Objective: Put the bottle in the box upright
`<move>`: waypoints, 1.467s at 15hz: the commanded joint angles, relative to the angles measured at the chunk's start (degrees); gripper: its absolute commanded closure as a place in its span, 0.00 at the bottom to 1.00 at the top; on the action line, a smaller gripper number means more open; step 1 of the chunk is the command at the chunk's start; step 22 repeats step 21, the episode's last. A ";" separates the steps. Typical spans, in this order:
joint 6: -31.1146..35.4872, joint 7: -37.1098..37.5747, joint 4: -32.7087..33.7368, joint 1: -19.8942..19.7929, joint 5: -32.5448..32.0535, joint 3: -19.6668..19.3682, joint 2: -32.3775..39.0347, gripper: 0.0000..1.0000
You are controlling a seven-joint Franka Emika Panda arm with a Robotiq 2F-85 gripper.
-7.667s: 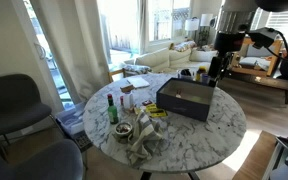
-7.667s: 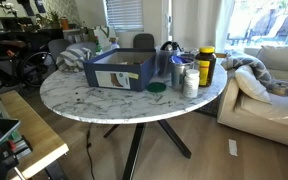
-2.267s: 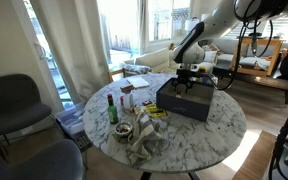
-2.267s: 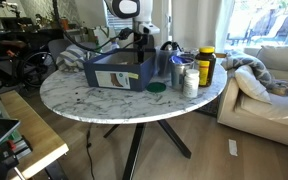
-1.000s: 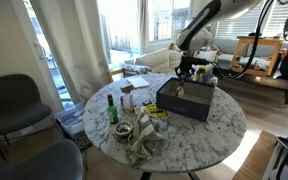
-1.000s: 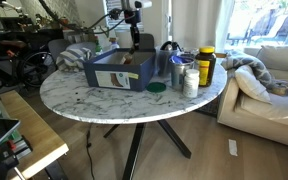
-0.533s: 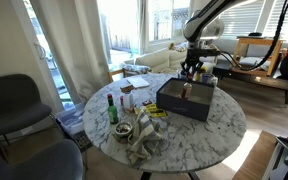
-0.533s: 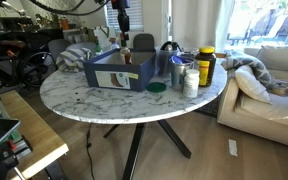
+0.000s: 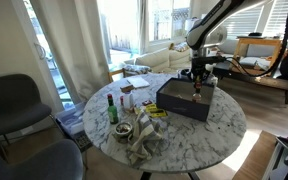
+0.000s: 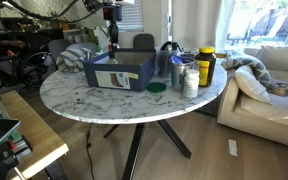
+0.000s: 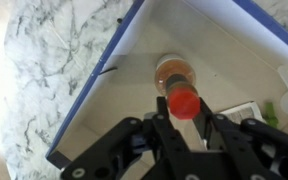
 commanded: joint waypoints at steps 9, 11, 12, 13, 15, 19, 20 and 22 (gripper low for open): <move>0.15 2.35 -0.97 -1.34 0.91 -1.40 -4.34 0.18; 0.82 -0.13 -1.20 -1.73 3.70 -1.34 -6.75 0.03; 0.22 -2.12 -1.39 -1.92 6.23 -1.28 -8.23 0.00; -1.91 -5.16 -1.40 -2.05 9.53 -1.30 -9.88 0.00; -7.90 -12.32 -1.95 -2.01 14.95 -1.74 -13.96 0.00; -19.55 -20.80 -4.13 -0.59 18.80 -1.44 -20.34 0.00; -17.11 -17.29 -0.90 -1.52 16.82 -1.42 -16.72 0.00; -17.90 -17.58 -1.16 -1.39 16.93 -1.28 -17.77 0.00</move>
